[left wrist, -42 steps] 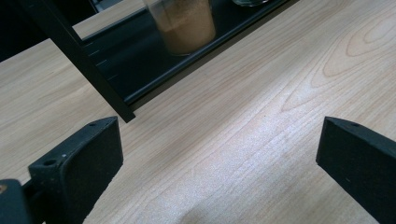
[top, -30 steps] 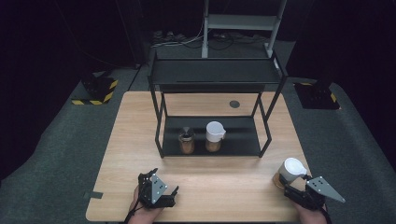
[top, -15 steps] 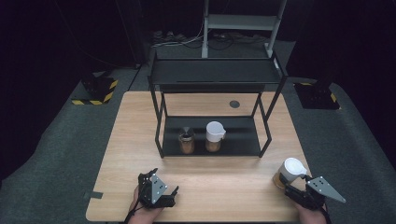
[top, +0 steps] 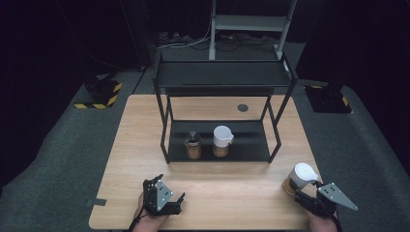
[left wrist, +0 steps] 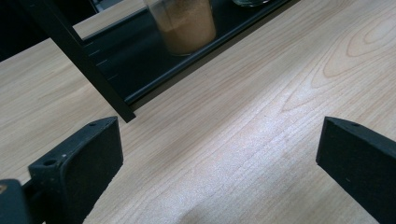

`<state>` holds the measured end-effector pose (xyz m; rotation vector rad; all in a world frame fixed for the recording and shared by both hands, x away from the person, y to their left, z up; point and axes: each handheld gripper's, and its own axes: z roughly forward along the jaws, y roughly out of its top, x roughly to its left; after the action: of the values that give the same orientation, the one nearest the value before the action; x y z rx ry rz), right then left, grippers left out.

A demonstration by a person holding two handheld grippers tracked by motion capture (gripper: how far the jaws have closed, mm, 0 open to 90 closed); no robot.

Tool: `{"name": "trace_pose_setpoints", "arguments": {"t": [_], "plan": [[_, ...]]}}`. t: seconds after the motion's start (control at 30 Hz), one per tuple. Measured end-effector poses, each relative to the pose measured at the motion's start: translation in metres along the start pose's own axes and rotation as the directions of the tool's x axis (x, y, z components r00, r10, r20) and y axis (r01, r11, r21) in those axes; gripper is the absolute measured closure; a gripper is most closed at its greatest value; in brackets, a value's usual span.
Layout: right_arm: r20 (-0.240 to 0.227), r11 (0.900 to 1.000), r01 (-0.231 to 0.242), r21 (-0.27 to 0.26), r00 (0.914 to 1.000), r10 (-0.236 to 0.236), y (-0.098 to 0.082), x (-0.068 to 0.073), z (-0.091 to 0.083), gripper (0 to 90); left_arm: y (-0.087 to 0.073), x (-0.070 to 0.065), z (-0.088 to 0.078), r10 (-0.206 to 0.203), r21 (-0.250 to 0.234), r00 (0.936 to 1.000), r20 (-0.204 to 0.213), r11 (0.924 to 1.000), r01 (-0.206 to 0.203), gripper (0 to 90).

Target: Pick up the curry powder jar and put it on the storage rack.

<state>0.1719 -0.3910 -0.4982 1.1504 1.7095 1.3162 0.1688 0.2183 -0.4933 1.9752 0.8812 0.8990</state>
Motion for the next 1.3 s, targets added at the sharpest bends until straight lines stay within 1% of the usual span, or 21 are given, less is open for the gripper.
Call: {"name": "trace_pose_setpoints", "arguments": {"t": [0.2,0.37,0.6,0.97,1.3], "plan": [[0.000,1.000,0.010,0.001,1.0000,-0.010,0.003,0.003,0.001,29.8,0.000,0.000,0.000,-0.002,-0.001,1.0000,0.001,1.0000,0.002,0.7],[-0.001,0.999,0.026,-0.019,0.9996,-0.026,0.006,0.007,0.001,29.8,0.000,0.000,0.000,0.000,-0.001,1.0000,0.001,1.0000,0.000,0.6],[-0.009,0.998,0.045,-0.032,0.9989,-0.045,0.012,0.012,0.002,29.8,0.000,0.000,0.000,0.000,-0.001,1.0000,0.001,1.0000,0.000,0.7],[-0.024,0.998,0.049,-0.047,0.9984,-0.051,0.018,0.019,0.007,29.8,0.000,0.001,0.000,-0.001,-0.002,1.0000,0.004,1.0000,0.001,0.6],[-0.037,0.997,0.060,-0.046,0.9974,-0.062,0.025,0.025,0.014,29.8,-0.001,0.001,0.000,-0.001,-0.002,1.0000,0.007,1.0000,0.001,0.6]]}}
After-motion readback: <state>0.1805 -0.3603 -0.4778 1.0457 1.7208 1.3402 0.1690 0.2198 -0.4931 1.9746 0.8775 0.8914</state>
